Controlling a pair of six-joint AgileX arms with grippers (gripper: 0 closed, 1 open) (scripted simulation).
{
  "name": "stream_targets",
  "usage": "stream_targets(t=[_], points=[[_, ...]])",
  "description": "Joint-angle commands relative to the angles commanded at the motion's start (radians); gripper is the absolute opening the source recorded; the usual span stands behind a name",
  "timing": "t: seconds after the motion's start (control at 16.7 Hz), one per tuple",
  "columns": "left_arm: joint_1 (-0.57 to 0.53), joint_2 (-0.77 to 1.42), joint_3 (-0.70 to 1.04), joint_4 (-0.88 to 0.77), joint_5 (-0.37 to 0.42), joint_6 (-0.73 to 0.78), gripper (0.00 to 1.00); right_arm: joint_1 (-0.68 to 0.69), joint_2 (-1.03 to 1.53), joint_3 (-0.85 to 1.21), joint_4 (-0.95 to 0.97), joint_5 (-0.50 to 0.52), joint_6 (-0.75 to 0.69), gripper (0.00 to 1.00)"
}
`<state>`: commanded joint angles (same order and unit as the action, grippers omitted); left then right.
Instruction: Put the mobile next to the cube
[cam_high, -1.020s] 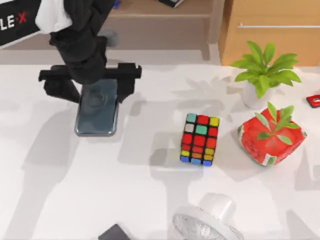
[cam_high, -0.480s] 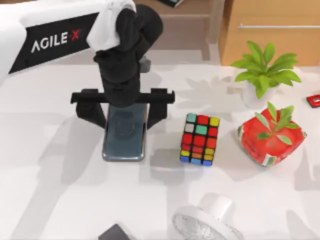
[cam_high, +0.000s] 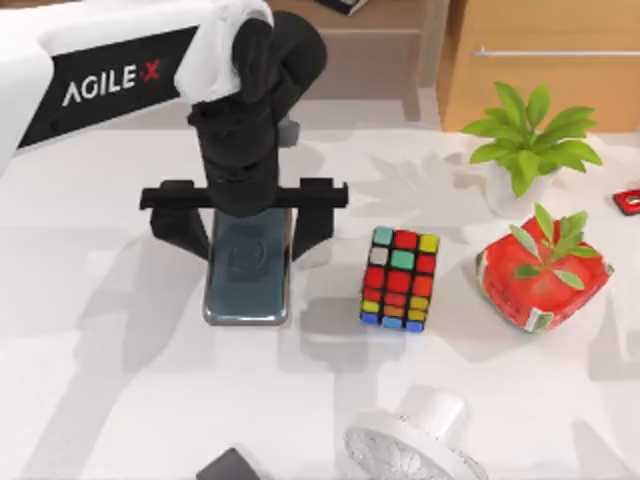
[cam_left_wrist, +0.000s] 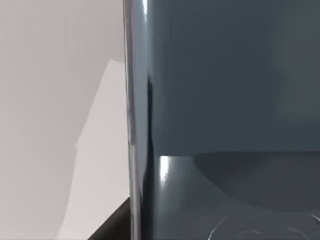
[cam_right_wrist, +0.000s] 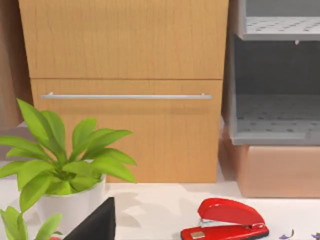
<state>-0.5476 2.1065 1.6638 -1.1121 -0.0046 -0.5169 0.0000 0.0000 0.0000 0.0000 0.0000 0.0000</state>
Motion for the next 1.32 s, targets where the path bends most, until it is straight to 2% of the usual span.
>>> stream_targets(t=[1.32], points=[[-0.031,-0.145,-0.050,-0.029,-0.108,0.148,0.00,0.000,0.000,0.000,0.000,0.000,0.000,1.00]])
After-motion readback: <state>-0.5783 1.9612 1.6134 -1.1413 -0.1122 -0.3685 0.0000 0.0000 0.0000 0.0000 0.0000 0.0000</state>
